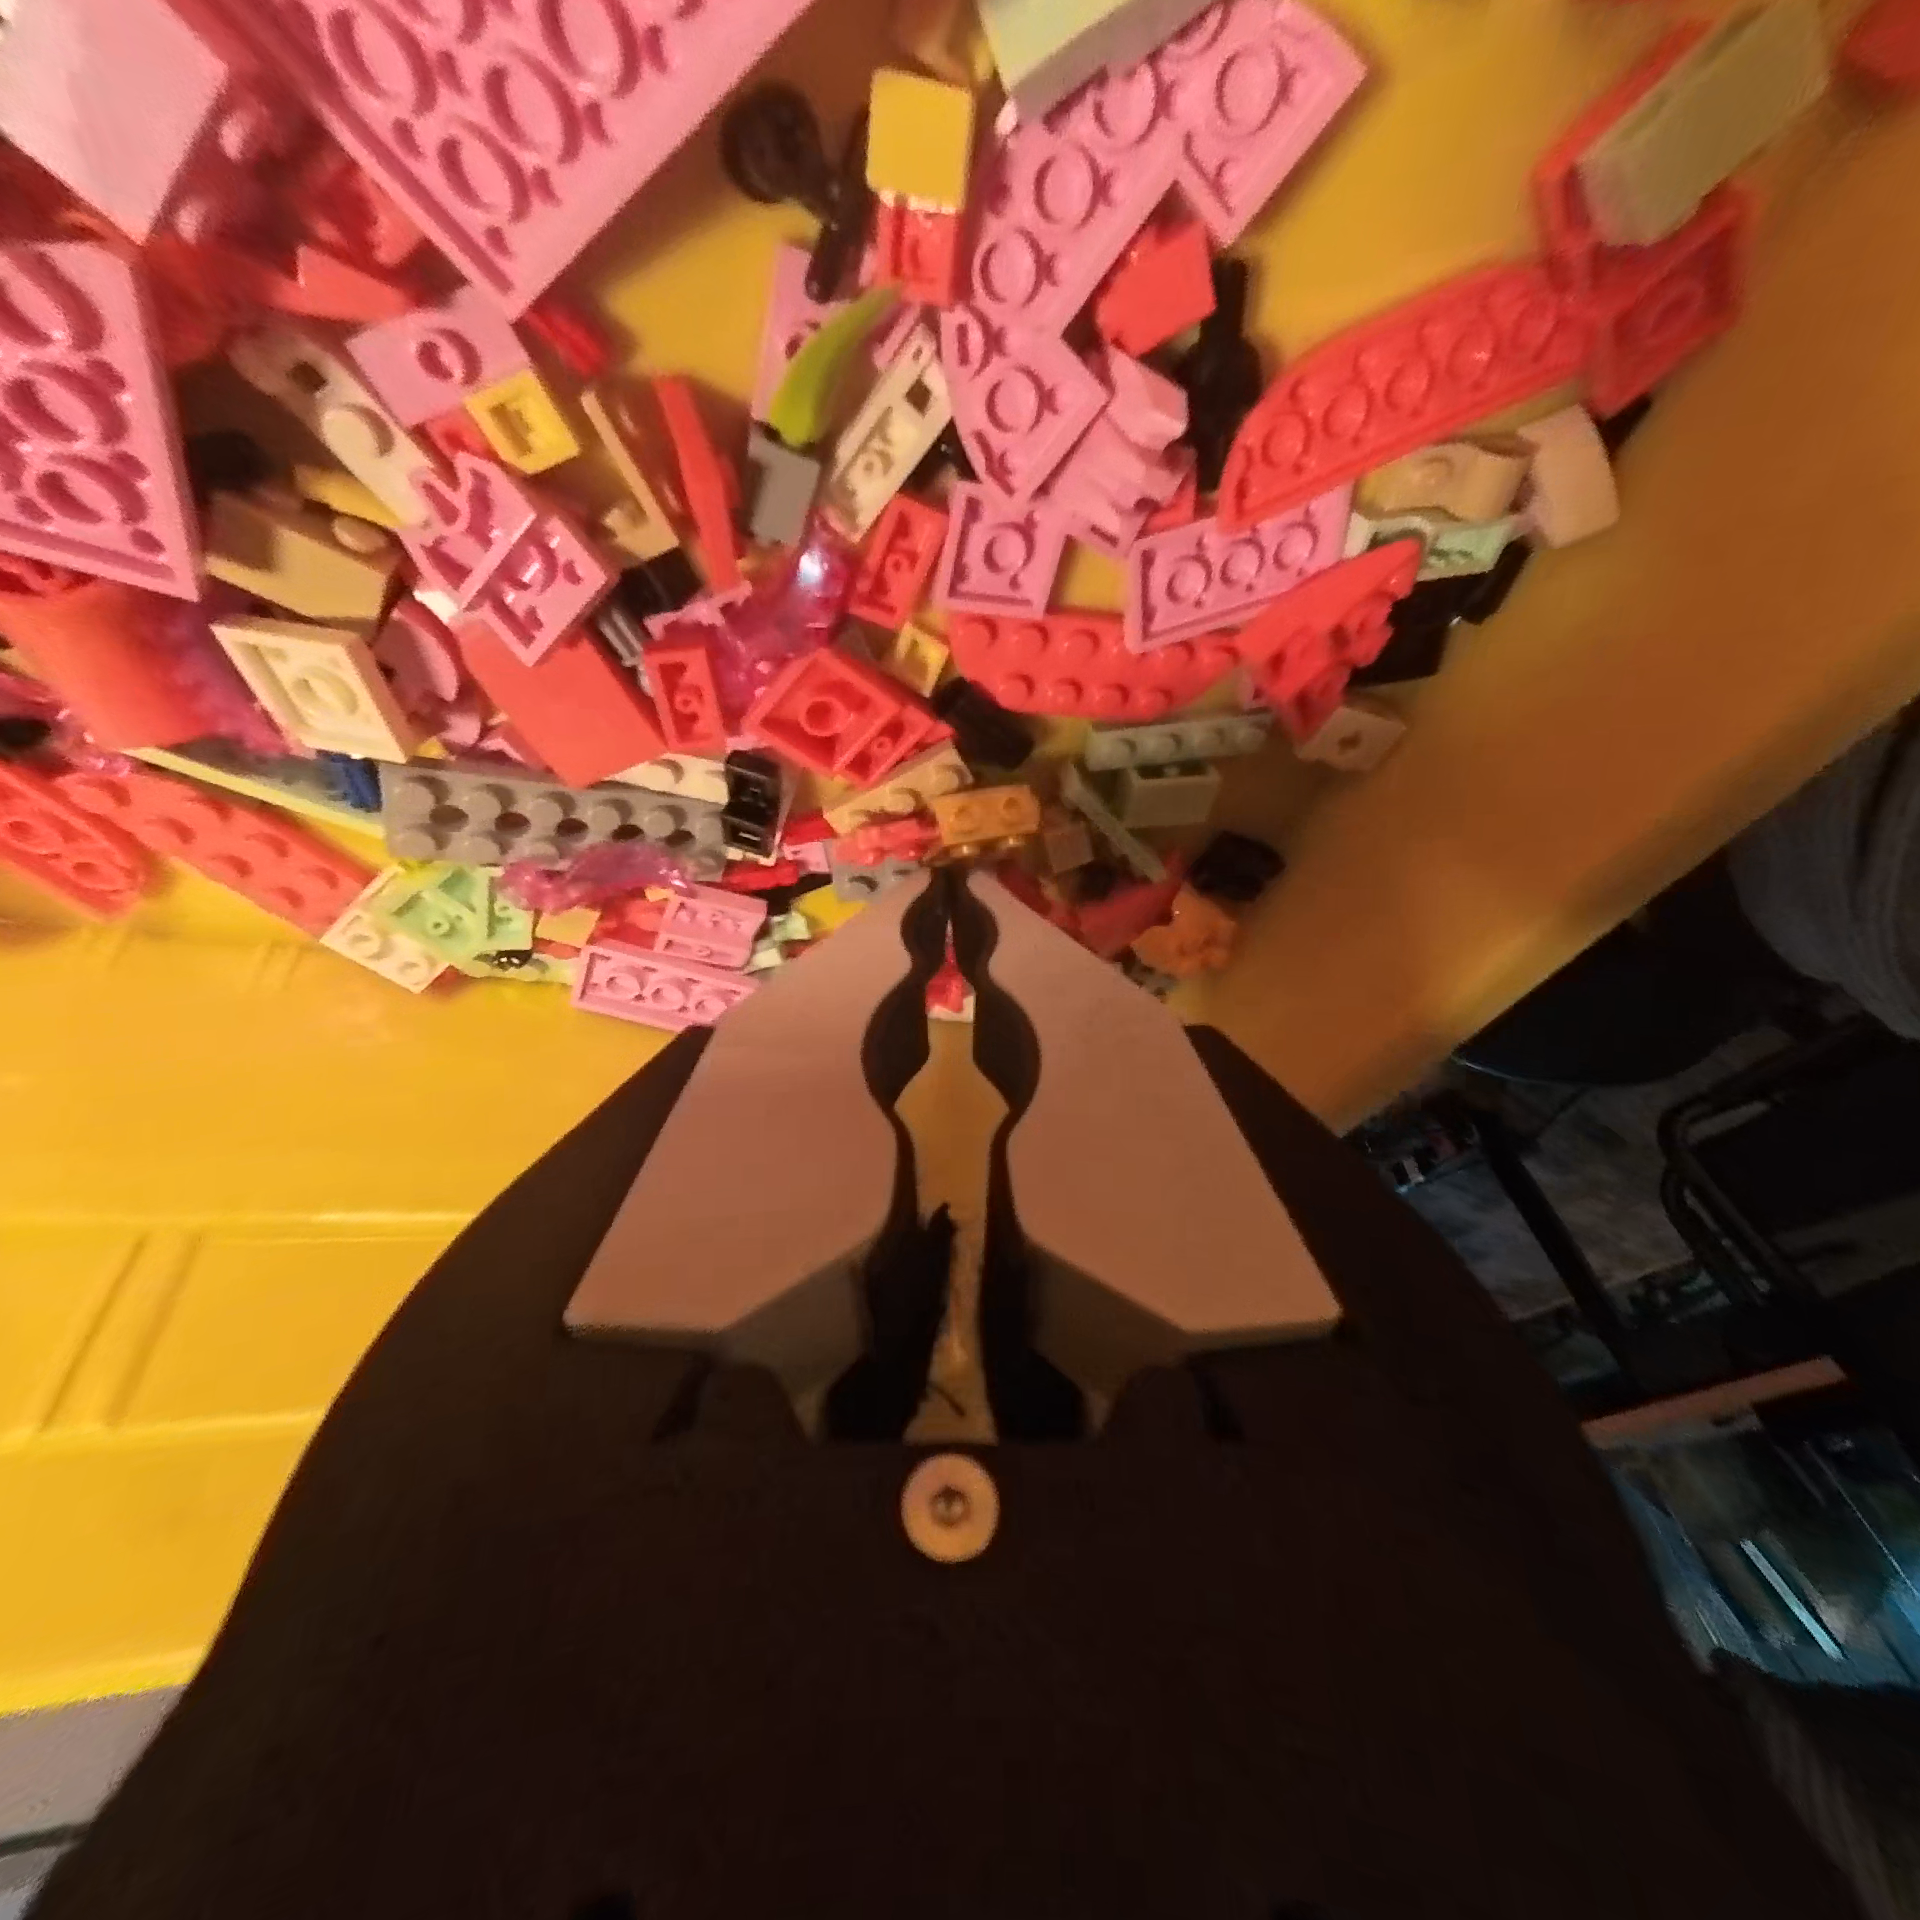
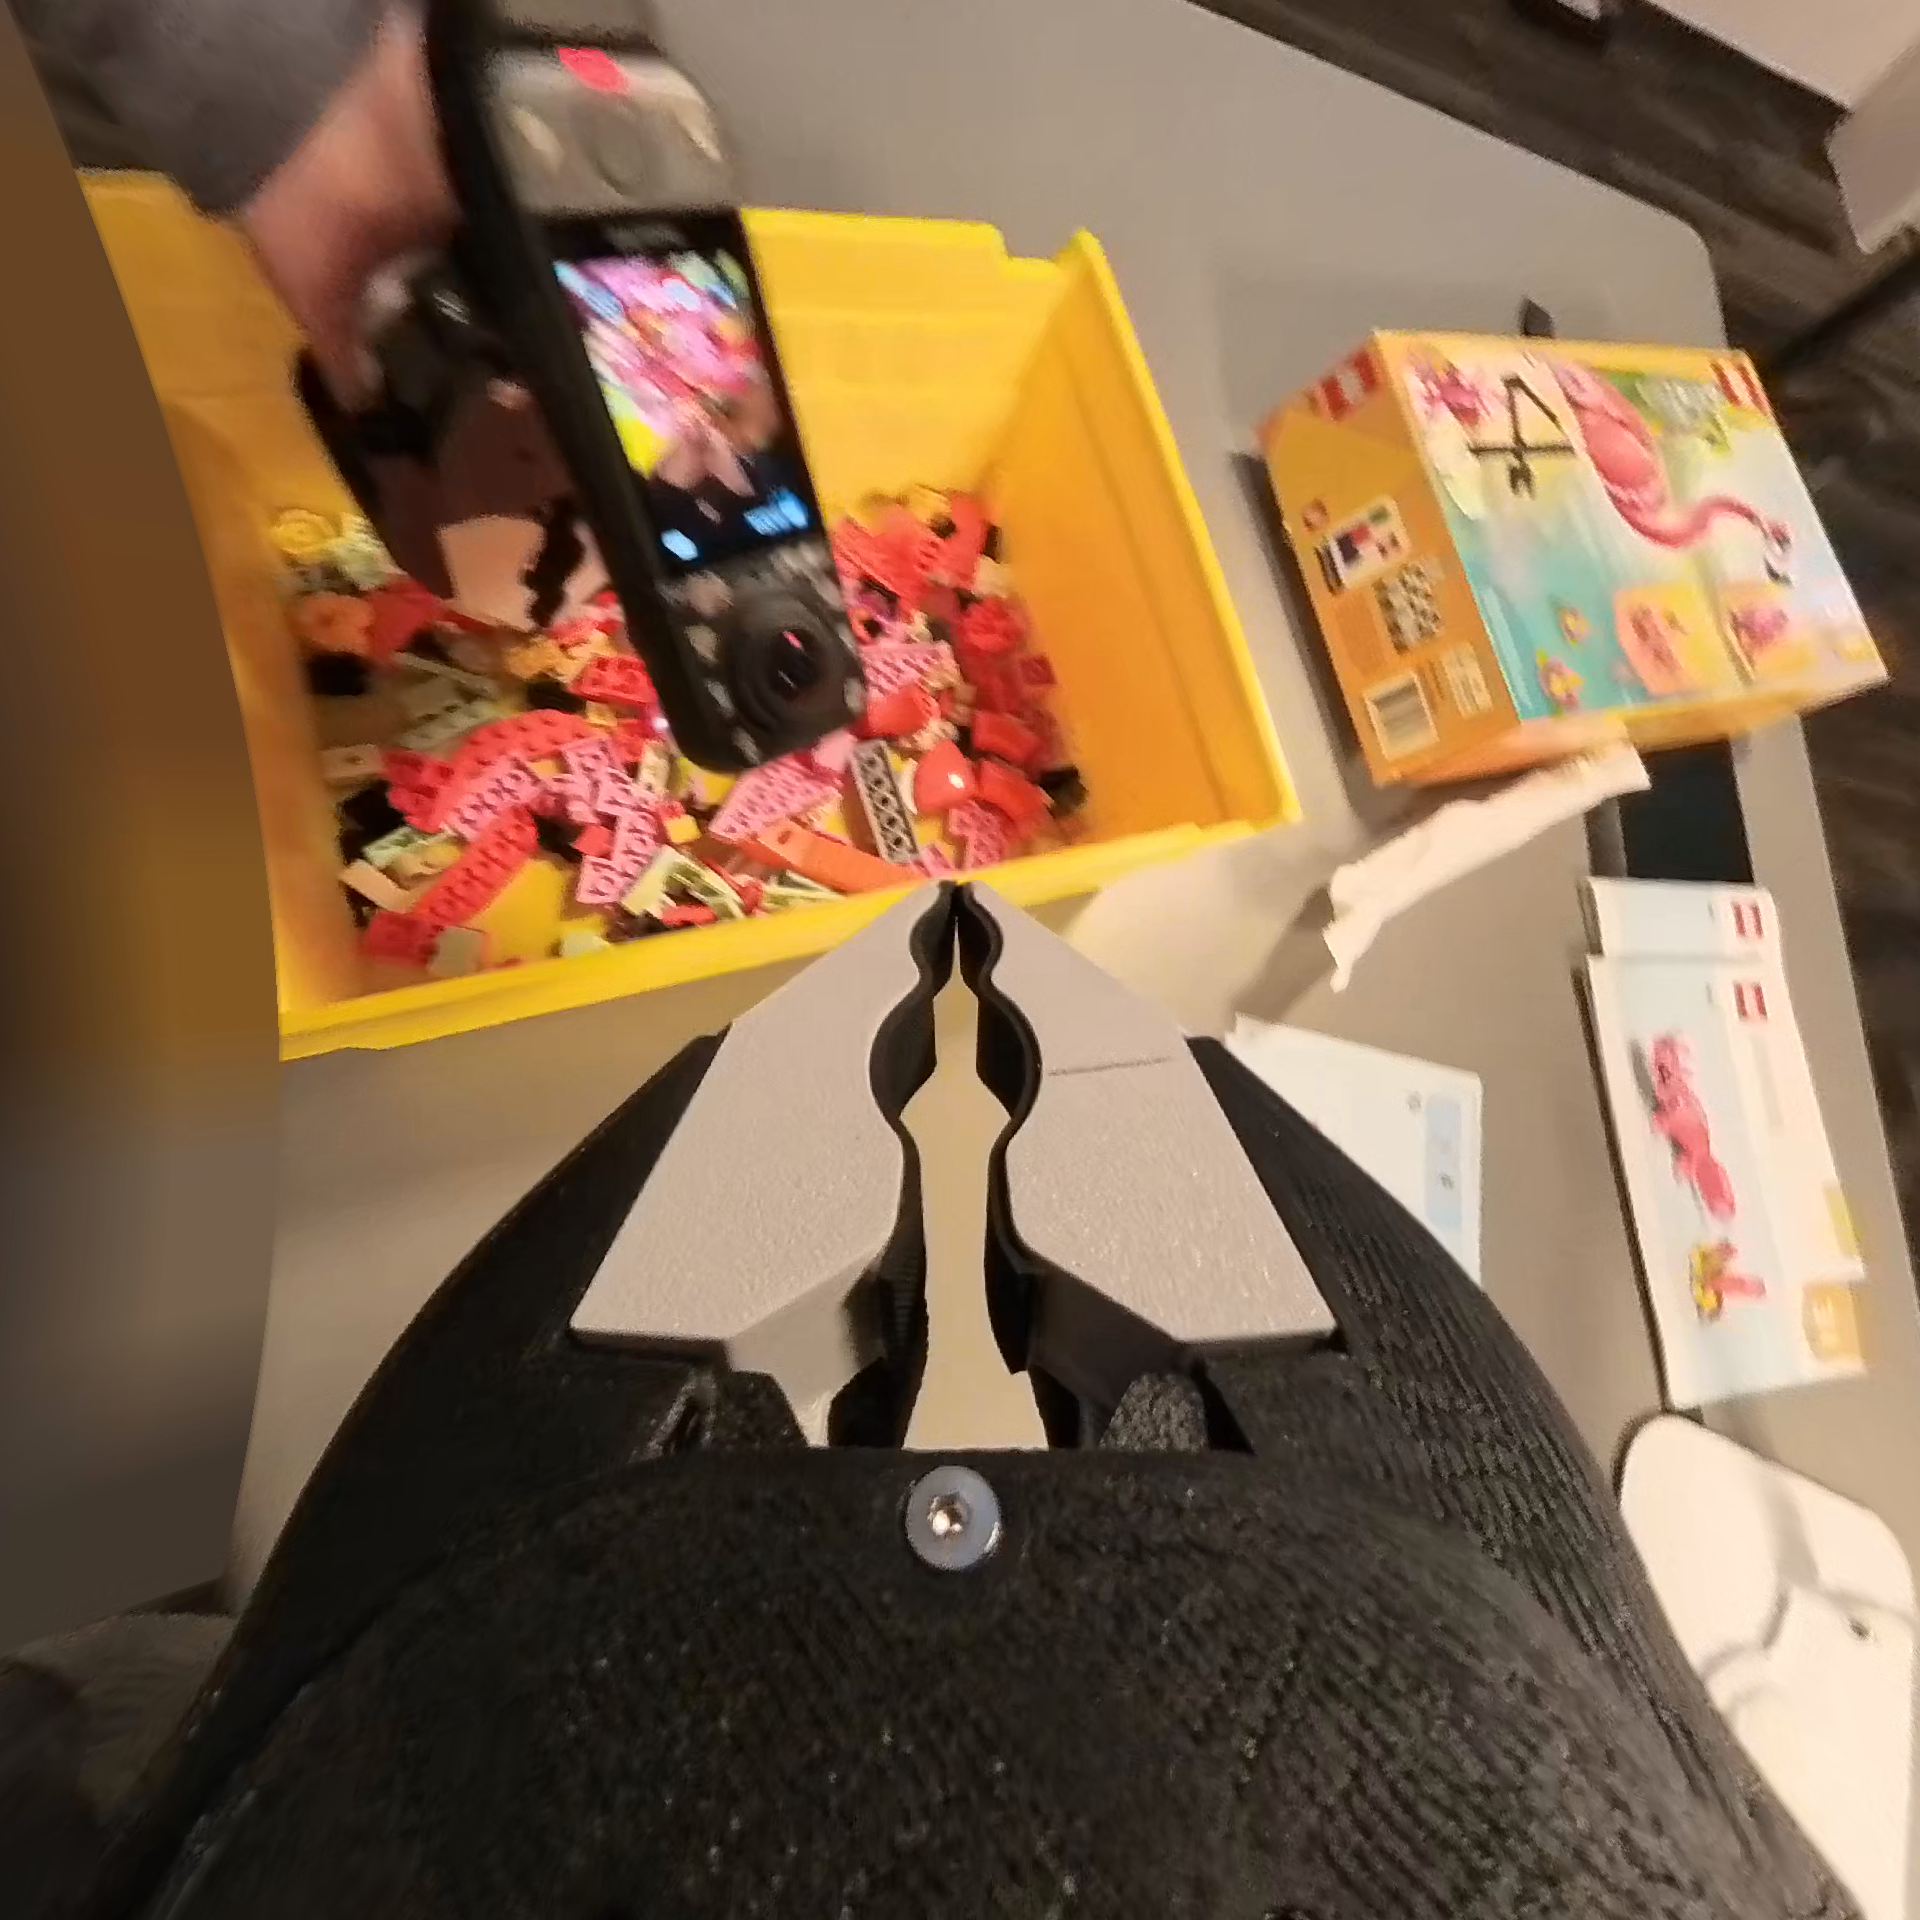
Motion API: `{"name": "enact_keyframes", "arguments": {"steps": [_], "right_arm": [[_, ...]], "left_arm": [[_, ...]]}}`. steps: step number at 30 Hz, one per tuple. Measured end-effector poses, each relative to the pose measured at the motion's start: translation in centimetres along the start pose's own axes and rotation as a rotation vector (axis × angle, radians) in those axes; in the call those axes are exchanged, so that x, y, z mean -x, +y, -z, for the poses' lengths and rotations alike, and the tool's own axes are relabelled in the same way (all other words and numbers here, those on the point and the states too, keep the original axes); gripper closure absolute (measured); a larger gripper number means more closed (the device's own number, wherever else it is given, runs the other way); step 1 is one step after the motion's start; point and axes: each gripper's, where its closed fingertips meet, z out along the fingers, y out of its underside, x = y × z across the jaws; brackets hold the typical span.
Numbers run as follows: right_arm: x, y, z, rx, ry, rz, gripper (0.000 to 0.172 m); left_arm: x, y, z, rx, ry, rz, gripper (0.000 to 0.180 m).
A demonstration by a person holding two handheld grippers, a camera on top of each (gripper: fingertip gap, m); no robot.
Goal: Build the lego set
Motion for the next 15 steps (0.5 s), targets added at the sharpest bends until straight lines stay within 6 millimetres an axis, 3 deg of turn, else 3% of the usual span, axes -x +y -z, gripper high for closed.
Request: {"name": "enact_keyframes", "arguments": {"steps": [6,11,15], "right_arm": [[-1.7,2.7,2.5,0.013,0.071,-0.095,0.172],[-4.4,5.2,4.6,0.064,0.223,-0.216,0.172],[-4.0,4.6,3.8,0.109,0.239,-0.154,0.172]], "left_arm": [[1.5,-1.6,2.1,-0.148,-0.092,0.092,0.180],[3.0,-2.5,4.0,-0.280,-0.135,0.175,0.180],[3.9,-3.1,5.5,-0.360,-0.183,0.189,0.180]]}}
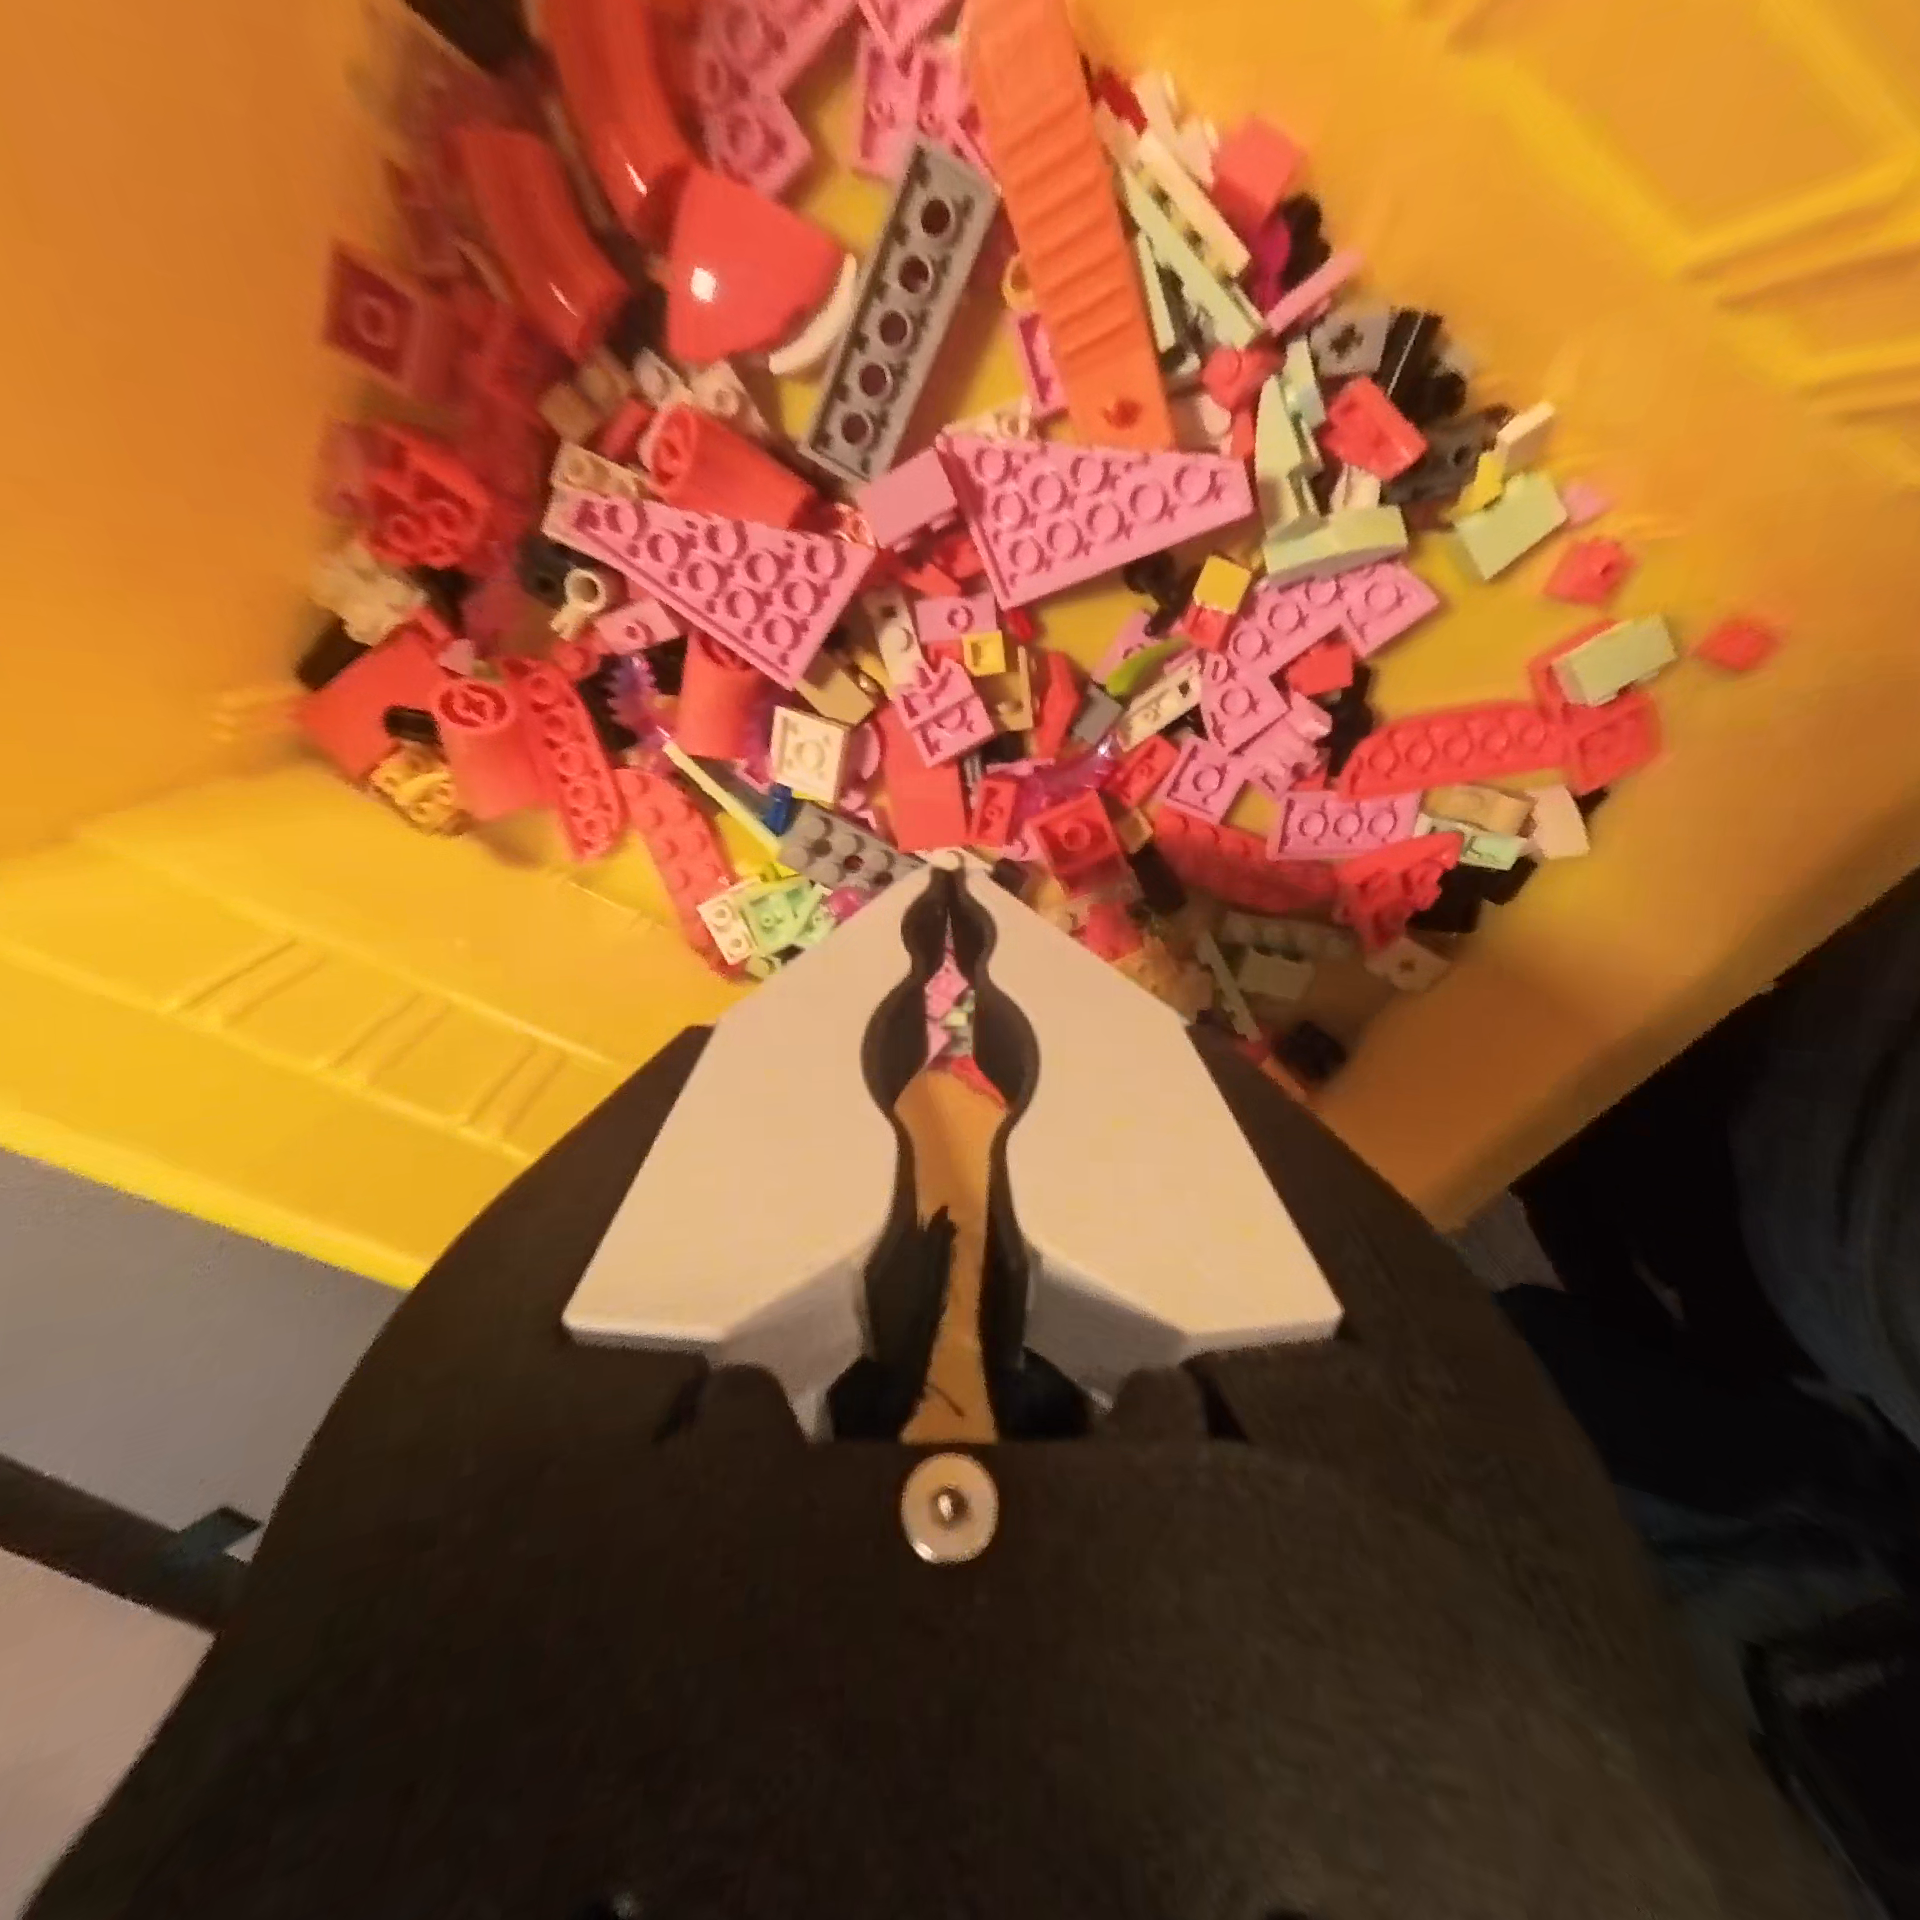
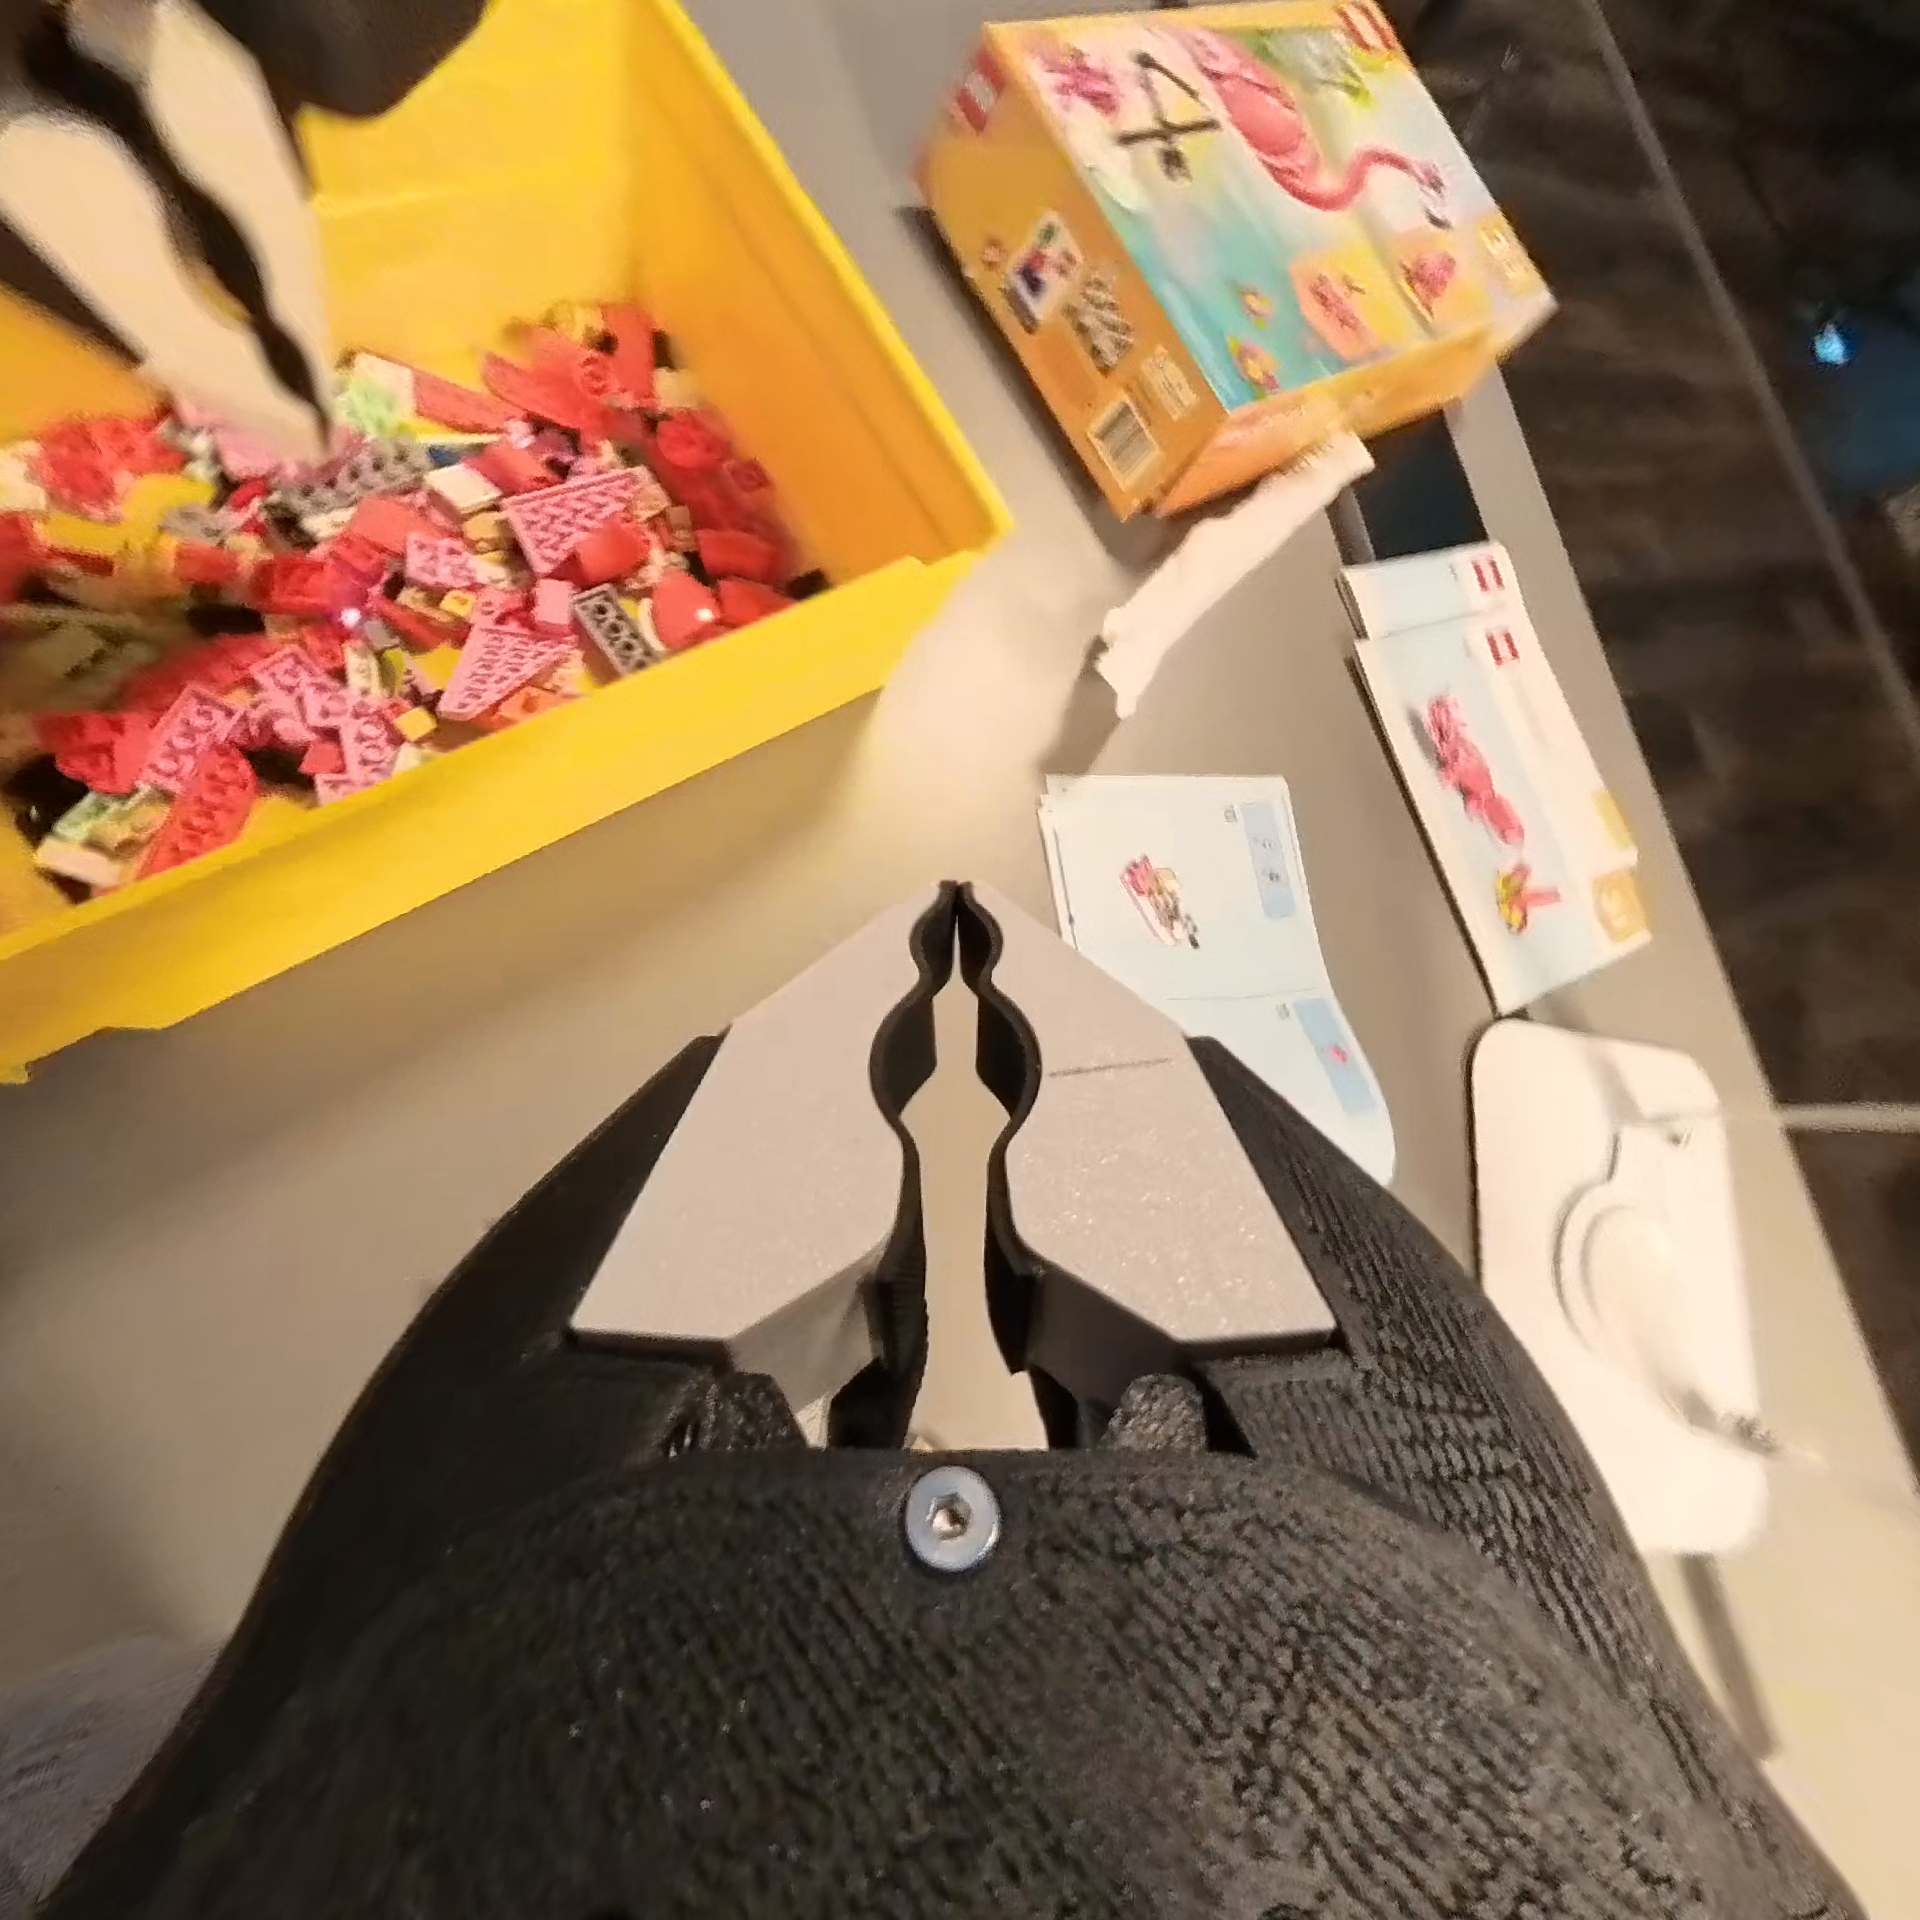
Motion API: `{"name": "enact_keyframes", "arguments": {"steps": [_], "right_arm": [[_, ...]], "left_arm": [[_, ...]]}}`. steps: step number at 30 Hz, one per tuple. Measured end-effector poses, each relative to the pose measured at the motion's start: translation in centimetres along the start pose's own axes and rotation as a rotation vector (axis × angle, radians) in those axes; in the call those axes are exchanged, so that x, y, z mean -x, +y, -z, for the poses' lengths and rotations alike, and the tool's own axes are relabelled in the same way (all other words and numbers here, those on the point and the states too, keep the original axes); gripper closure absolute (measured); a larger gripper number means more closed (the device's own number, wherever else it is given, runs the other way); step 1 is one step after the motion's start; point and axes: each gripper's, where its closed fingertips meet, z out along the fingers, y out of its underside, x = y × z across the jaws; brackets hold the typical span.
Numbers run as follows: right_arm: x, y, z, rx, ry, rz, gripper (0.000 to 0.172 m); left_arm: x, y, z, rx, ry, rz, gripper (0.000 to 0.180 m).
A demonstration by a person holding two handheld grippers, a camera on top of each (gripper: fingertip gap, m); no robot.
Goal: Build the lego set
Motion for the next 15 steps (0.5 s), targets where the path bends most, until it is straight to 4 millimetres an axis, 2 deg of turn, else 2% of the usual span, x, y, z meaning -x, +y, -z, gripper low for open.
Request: {"name": "enact_keyframes", "arguments": {"steps": [4,6,10,12,14,15], "right_arm": [[1.8,-1.2,-0.8,-0.010,-0.066,0.060,0.172],[2.7,-2.2,-1.4,-0.042,-0.109,0.088,0.172],[3.6,-5.2,-3.7,-0.132,-0.164,0.090,0.172],[4.7,-5.7,-4.9,-0.125,-0.209,0.110,0.172],[5.7,-5.6,-5.7,-0.103,-0.244,0.134,0.172],[6.0,-5.6,-5.9,-0.098,-0.254,0.141,0.172]], "left_arm": [[0.5,-0.8,0.5,-0.051,-0.035,-0.021,0.180],[0.8,-1.8,0.7,-0.114,-0.045,-0.023,0.180],[4.1,-4.0,1.4,-0.210,-0.193,-0.020,0.180],[5.2,-4.9,1.2,-0.228,-0.211,-0.017,0.180],[5.4,-5.9,0.5,-0.244,-0.165,-0.005,0.180],[5.7,-6.5,0.1,-0.262,-0.157,0.007,0.171]]}}
